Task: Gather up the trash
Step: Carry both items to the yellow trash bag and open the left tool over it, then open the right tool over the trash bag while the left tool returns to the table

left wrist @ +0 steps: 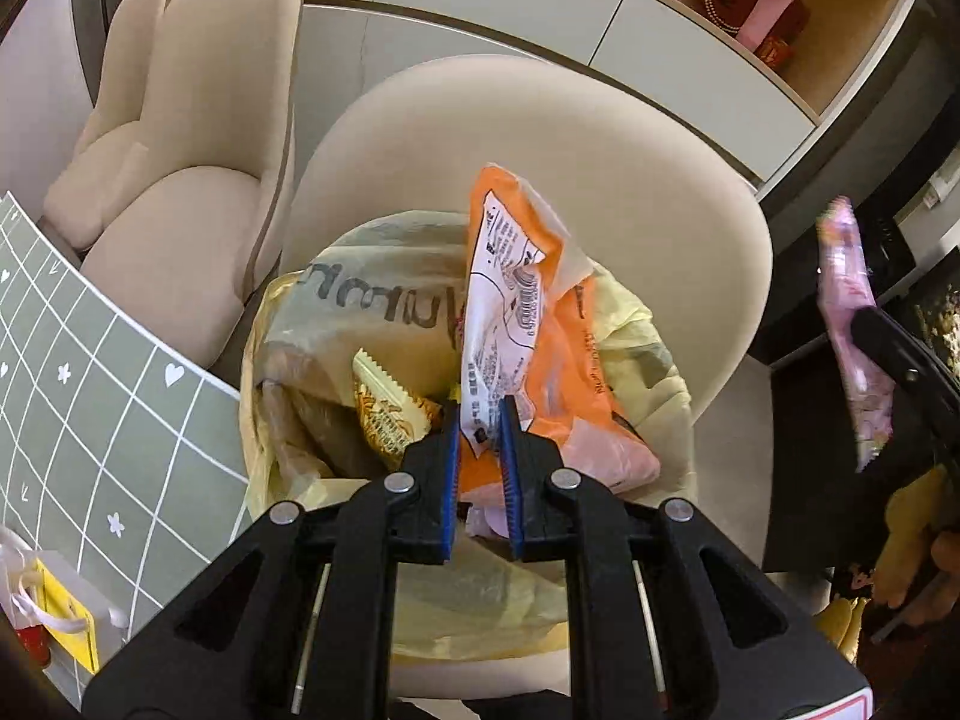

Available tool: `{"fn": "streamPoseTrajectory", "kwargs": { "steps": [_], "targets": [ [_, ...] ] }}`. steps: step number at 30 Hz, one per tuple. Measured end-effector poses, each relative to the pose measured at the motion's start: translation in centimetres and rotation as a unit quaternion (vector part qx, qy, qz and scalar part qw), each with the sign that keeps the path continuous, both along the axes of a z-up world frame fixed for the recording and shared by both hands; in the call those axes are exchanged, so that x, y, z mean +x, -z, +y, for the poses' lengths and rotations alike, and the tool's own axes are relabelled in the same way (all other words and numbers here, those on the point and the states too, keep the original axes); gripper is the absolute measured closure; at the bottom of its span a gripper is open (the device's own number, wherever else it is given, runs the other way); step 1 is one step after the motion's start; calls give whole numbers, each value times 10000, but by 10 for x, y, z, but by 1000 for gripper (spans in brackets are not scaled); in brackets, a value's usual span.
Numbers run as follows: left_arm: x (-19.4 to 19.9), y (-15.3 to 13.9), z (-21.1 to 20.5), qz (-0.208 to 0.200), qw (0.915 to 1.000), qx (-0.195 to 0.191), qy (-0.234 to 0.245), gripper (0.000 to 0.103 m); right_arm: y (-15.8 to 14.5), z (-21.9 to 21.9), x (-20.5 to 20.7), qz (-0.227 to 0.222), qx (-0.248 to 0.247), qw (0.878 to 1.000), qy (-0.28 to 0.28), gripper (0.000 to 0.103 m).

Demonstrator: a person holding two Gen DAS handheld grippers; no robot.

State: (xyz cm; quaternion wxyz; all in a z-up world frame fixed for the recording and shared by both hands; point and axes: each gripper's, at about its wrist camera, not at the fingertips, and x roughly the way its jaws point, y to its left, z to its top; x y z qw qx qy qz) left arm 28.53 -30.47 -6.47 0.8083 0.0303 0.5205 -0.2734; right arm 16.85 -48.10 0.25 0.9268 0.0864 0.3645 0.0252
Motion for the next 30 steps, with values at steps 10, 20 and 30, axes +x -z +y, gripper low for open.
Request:
{"fn": "streamPoseTrajectory", "kwargs": {
  "steps": [10, 20, 30],
  "targets": [
    [-16, -39, 48, -413, 9968, -520, -445, 69, 31, 55, 74, 220, 363, 9942, -989, 91],
    [-40, -58, 114, -901, 9863, -583, -1256, 63, 131, 91, 115, 1886, -288, 9704, -1480, 91],
    [-63, -50, 162, -748, 9831, -382, -1630, 60, 105, 103, 93, 1300, -485, 9818, -1298, 70]
  ]
}}
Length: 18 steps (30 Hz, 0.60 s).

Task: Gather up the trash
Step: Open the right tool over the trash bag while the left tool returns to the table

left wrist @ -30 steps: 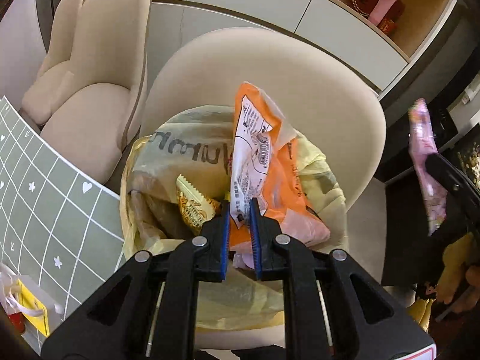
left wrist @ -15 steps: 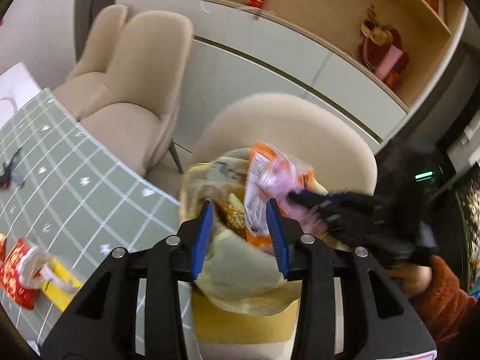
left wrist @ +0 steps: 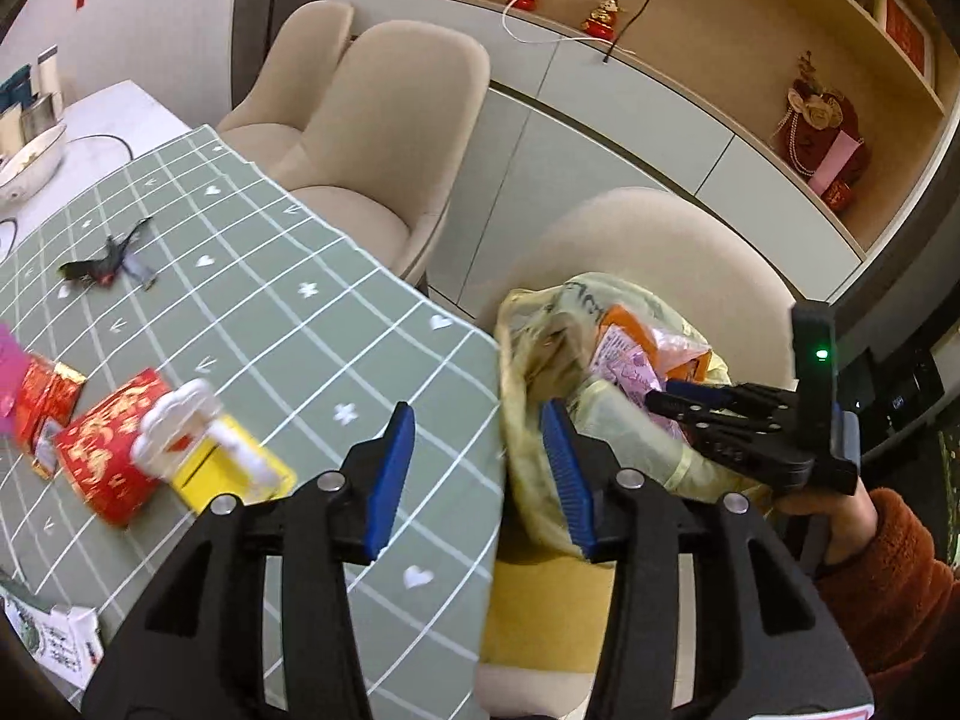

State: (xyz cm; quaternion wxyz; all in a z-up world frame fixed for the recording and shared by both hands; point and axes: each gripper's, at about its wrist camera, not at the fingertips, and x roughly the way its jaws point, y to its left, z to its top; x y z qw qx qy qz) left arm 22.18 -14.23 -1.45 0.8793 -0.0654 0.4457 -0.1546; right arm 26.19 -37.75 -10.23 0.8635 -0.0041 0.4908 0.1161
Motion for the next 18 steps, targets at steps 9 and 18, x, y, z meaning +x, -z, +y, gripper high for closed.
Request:
{"fn": "streamPoseTrajectory", "kwargs": {
  "steps": [9, 18],
  "targets": [
    [-32, -8, 61, -97, 9999, 62, -113, 58, -48, 4, -47, -564, -1, 9966, 603, 68],
    [-76, -9, 186, -49, 9943, 157, -1049, 58, -94, 53, -98, -909, 398, 9939, 479, 53]
  ]
}}
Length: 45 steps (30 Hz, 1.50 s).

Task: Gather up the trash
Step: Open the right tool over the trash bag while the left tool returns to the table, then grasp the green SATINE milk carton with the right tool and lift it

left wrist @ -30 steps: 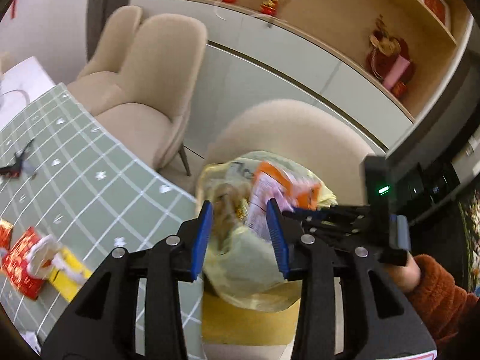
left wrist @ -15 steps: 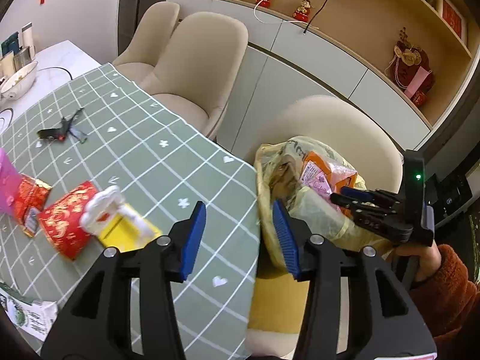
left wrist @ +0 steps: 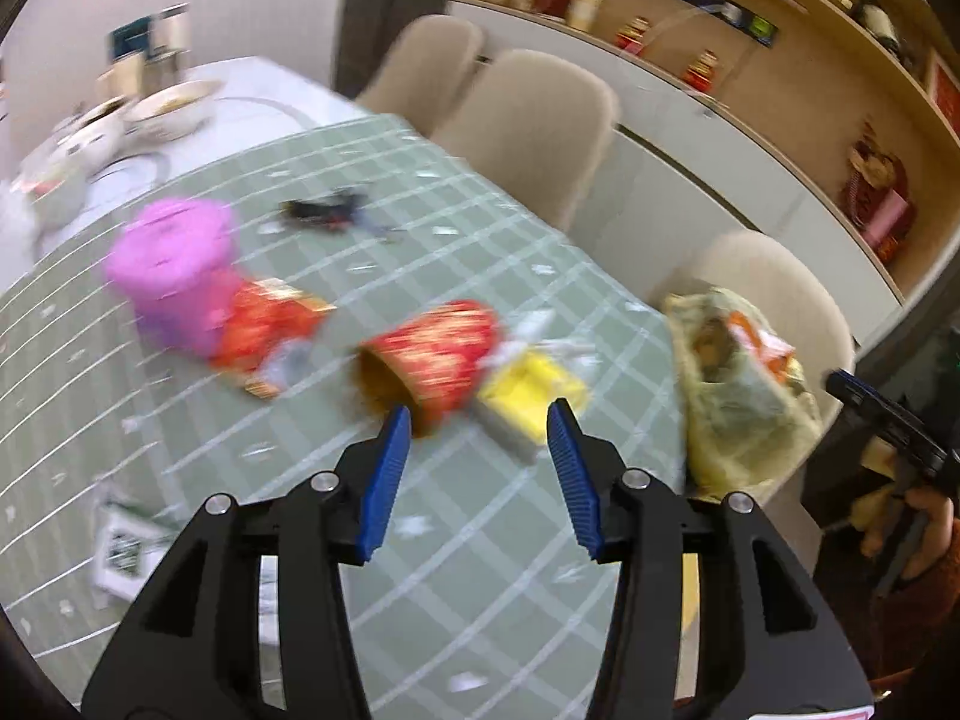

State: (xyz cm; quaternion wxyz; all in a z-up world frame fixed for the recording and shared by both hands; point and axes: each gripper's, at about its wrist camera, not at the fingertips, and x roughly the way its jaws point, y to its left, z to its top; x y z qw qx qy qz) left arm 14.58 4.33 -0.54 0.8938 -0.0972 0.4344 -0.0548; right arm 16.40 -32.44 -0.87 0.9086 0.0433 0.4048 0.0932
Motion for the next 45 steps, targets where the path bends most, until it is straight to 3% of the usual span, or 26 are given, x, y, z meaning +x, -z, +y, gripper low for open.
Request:
{"fn": "streamPoseTrajectory", "kwargs": {
  "steps": [8, 12, 16, 20, 27, 31, 35, 42, 45],
  "targets": [
    [-41, 16, 109, 81, 9953, -27, -963, 58, 15, 99, -17, 302, 171, 9964, -775, 53],
    [-67, 22, 148, 83, 9927, -37, -1199, 58, 40, 170, -26, 674, 417, 9855, -1498, 53],
    [-88, 31, 178, 193, 9893, -173, -1433, 58, 60, 244, -36, 966, 687, 9612, -2491, 53],
    [-112, 37, 203, 264, 9880, -132, -1517, 58, 71, 324, -49, 794, 2, 9379, -3377, 53],
    [-159, 39, 233, 375, 9833, -136, -1777, 57, 81, 436, -56, 311, -775, 8785, -4704, 53],
    [-181, 43, 246, 453, 9804, -107, -1914, 57, 85, 467, -41, 53, -1050, 8677, -4858, 53],
    [-193, 46, 260, 502, 9778, -168, -2028, 57, 86, 477, -24, 3, -1149, 8696, -4802, 53],
    [-179, 51, 259, 479, 9803, -407, -1870, 57, 85, 437, -1, 648, -928, 9126, -3929, 53],
    [-163, 55, 250, 477, 9835, -498, -1674, 57, 85, 413, -12, 728, -882, 9193, -3766, 53]
  ]
}}
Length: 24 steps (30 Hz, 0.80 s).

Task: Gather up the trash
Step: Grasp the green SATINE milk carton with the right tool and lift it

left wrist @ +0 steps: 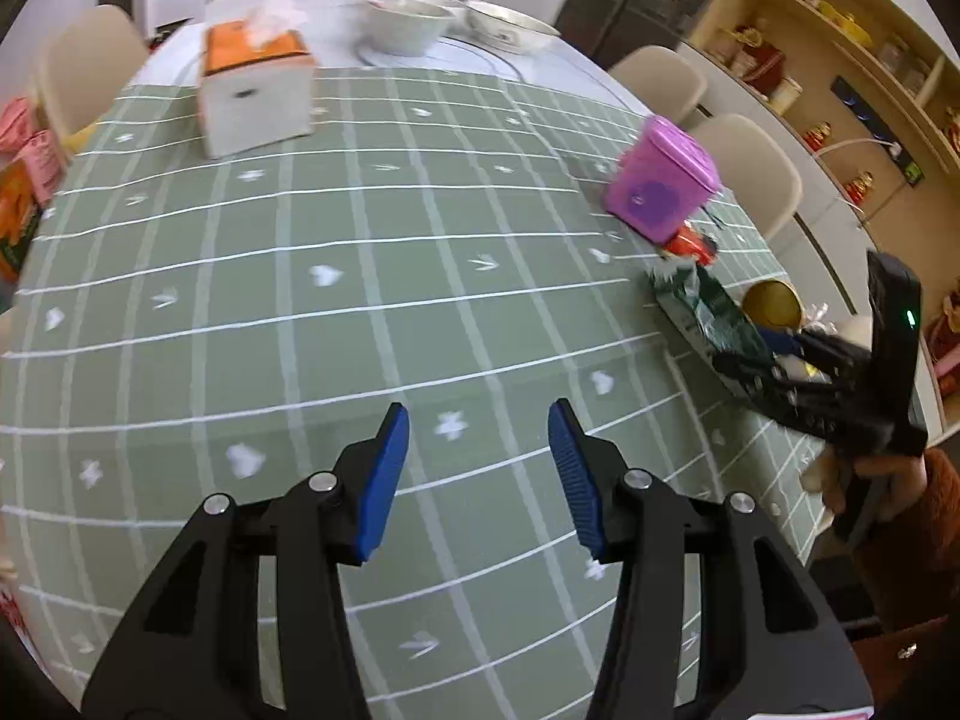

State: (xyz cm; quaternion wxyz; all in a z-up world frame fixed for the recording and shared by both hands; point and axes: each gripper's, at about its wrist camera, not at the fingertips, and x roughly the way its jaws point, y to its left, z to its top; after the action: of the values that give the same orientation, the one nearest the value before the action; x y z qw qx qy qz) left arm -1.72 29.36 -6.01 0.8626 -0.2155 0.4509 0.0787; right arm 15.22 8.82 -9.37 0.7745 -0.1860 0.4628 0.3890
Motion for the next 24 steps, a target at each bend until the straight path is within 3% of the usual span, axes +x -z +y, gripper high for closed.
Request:
{"fn": "streamPoseTrajectory", "kwargs": {
  "steps": [5, 8, 12, 14, 19, 24],
  "targets": [
    [40, 4, -31, -77, 9985, -208, 502, 57, -3, -41, -16, 88, -9, 9993, 355, 53],
    [59, 4, -51, -109, 9966, -262, 771, 57, -11, -67, -25, -103, 315, 9978, 573, 52],
    [71, 3, -74, -98, 9952, -271, 937, 57, -18, -87, -26, 71, 542, 9971, 527, 51],
    [71, 3, -81, -68, 9949, -271, 965, 57, -16, -87, -24, 90, 505, 9973, 517, 51],
    [59, 2, -78, -41, 9964, -239, 813, 57, -7, -72, -7, 617, 795, 9925, 699, 51],
    [38, 0, -60, -23, 9989, -211, 420, 57, 15, -39, -6, 681, 201, 9961, 530, 48]
  ]
}}
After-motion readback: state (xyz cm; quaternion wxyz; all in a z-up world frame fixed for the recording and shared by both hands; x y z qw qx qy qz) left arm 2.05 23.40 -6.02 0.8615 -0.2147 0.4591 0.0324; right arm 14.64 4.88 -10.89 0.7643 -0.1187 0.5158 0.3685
